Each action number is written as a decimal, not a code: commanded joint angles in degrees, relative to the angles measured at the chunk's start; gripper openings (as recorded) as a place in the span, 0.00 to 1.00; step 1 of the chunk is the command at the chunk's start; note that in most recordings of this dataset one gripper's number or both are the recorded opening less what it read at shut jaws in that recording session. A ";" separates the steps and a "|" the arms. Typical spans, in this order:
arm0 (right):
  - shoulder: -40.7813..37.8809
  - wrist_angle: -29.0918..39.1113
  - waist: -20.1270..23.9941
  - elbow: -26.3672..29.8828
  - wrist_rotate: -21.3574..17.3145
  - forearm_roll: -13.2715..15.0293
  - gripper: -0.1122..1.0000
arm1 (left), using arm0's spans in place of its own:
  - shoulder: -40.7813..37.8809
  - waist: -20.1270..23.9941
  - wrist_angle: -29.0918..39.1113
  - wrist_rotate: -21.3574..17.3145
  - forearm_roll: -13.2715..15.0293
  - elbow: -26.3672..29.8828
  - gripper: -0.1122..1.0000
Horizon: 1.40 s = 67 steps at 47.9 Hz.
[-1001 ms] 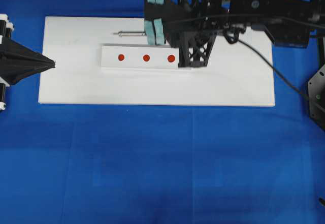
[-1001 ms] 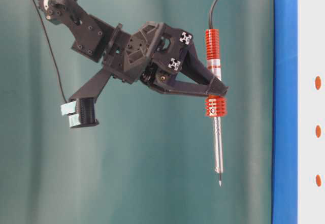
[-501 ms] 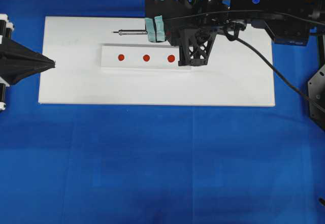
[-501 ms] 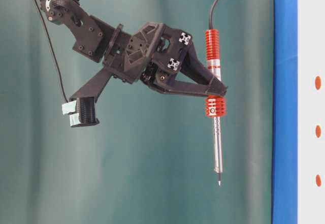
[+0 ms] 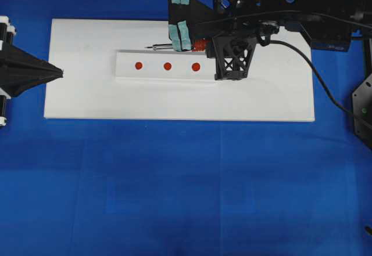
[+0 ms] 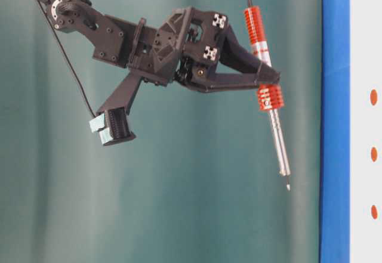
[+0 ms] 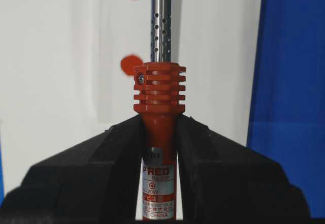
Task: Touch the tip of the soldering iron to the mark.
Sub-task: 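Carry the iron tip-down over the white strip near the right red dot, then lower the iron tip onto the left red dot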
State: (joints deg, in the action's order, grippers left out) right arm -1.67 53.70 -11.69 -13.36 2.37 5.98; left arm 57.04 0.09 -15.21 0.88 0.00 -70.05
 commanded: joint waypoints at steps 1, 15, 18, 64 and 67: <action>0.88 0.79 0.00 1.41 0.00 -0.09 0.16 | -0.26 0.09 -0.26 0.00 -0.18 0.62 0.10; 0.88 0.88 0.00 1.49 0.00 -0.09 0.16 | -0.18 0.09 -0.26 -0.09 -0.09 0.70 0.10; 0.88 0.88 0.09 1.41 0.00 -0.09 0.16 | -0.18 0.09 -0.26 0.00 -0.18 0.70 0.10; -4.48 -4.13 0.88 1.49 -0.62 -0.18 0.16 | -0.18 0.09 -0.26 0.00 -0.09 0.62 0.10; -5.45 -4.92 0.88 1.67 -0.62 -0.26 0.16 | -0.18 0.09 -0.26 0.00 -0.09 0.62 0.10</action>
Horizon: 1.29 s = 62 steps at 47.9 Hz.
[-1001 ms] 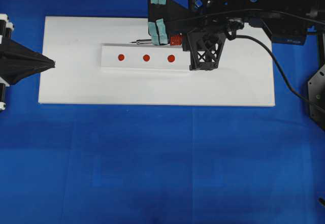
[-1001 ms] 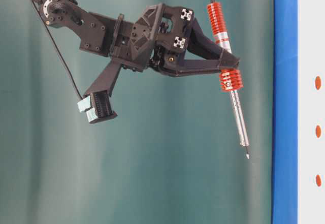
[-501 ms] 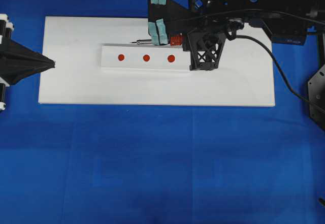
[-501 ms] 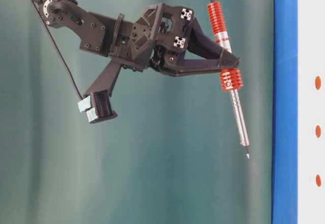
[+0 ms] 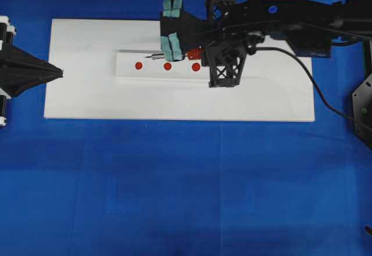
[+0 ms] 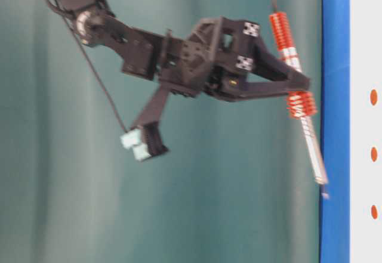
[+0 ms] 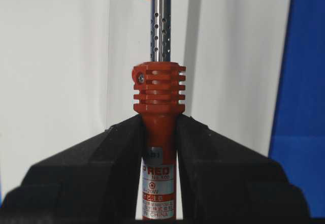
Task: Touch the tip of the soldering iron to the mark.
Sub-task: 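Lower the iron tip onto the left red dot, then hold the iron tip on the left red dot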
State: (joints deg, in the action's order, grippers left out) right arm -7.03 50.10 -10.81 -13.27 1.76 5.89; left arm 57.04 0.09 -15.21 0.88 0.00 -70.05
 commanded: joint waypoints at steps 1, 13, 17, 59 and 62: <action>-0.53 -1.67 0.00 1.58 0.00 -0.18 0.16 | -0.18 0.09 -0.26 0.00 -0.09 0.70 0.10; -3.78 -4.31 0.09 2.20 0.09 -0.97 0.16 | -0.18 0.09 -0.26 0.00 -0.09 0.62 0.10; -4.39 -5.10 0.26 2.20 0.18 -1.32 0.16 | -0.18 0.09 -0.26 0.00 -0.09 0.62 0.10; -5.80 -5.36 -0.26 2.20 0.35 -1.41 0.16 | -0.18 0.09 0.00 0.00 -0.09 0.62 0.10; -5.71 -5.27 -0.35 2.20 0.35 -1.41 0.16 | -0.18 0.09 0.00 0.00 -0.09 0.53 0.10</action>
